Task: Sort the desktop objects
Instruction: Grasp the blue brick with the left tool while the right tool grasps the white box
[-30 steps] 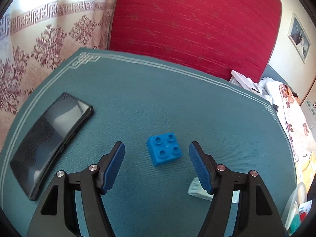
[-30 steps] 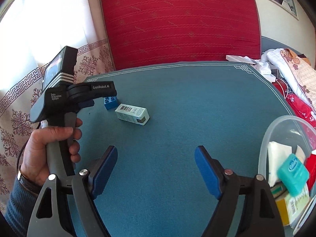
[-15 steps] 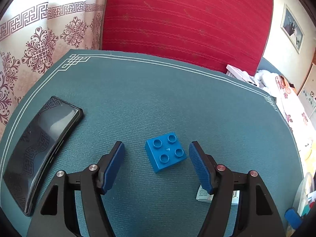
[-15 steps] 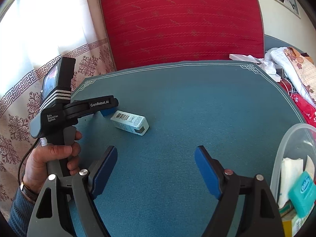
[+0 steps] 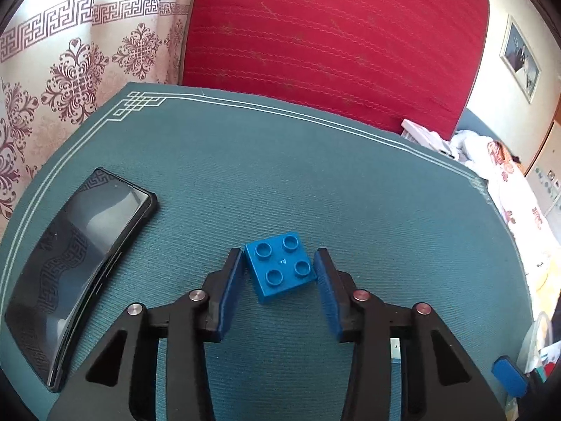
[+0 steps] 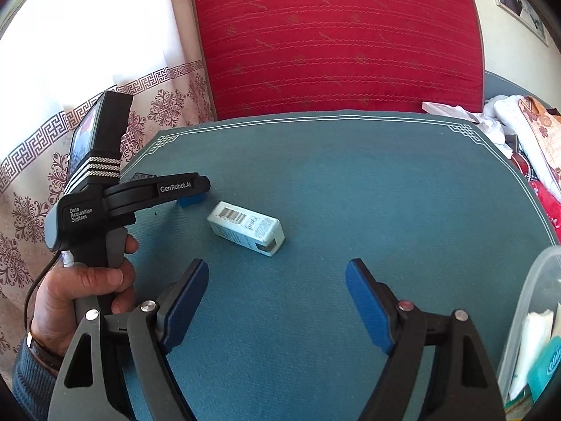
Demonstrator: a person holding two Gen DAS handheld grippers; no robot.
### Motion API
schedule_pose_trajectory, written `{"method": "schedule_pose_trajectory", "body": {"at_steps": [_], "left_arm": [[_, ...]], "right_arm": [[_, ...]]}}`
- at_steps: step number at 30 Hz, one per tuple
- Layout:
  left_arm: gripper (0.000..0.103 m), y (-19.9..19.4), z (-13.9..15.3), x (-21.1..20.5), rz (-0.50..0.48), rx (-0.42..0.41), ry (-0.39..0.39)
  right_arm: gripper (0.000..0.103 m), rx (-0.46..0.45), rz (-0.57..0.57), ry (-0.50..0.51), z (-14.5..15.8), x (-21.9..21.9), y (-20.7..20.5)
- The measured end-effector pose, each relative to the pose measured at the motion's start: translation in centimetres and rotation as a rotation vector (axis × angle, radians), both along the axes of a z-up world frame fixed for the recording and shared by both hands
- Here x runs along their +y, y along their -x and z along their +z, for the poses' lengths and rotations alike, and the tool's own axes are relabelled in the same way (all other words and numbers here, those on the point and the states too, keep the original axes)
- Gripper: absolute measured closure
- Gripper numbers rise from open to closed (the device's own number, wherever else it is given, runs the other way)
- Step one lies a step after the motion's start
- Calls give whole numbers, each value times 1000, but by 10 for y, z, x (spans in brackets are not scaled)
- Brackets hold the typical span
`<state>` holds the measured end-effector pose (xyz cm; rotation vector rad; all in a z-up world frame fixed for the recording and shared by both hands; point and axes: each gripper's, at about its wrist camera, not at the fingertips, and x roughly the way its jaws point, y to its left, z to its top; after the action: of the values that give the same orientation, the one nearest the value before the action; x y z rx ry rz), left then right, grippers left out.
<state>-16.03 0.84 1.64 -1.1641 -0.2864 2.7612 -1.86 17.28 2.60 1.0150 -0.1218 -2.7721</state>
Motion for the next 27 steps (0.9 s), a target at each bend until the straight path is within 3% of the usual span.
{"method": "schedule_pose_trajectory", "body": {"at_steps": [15, 22, 27], "left_arm": [[59, -5, 9, -12, 19, 1, -79], [59, -8, 13, -10, 6, 10, -102], [59, -7, 13, -11, 6, 3, -114]], "right_arm": [[19, -29, 29, -29, -8, -28, 34], [19, -7, 46, -105, -11, -42, 54], [19, -30, 68, -87, -11, -40, 67]]}}
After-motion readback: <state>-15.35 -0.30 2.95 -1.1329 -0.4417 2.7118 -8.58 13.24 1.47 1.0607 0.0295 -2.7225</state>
